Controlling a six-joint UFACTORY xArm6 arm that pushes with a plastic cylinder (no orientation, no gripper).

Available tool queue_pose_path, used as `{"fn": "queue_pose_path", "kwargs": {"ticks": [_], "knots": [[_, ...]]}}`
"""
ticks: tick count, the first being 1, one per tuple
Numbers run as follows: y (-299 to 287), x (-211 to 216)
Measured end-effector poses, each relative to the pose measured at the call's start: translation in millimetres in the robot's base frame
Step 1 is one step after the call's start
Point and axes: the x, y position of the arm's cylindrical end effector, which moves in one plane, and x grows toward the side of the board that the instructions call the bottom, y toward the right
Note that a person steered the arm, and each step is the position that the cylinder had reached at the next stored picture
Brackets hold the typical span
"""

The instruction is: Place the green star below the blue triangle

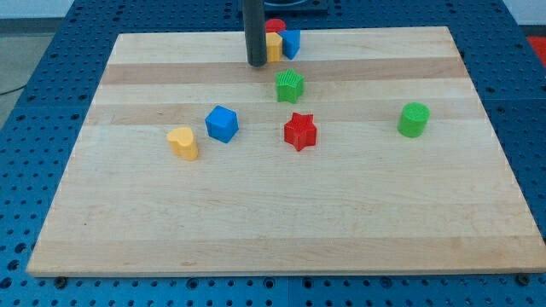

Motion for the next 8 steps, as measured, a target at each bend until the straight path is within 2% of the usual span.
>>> {"fn": "queue_pose_path", "kwargs": {"ticks": [2, 3, 5, 6, 8], "knots": [[-1.1, 94.4], [32.1, 104.1], [80.1, 74.3], [77.6, 72.7], [27.9, 84.6]]}}
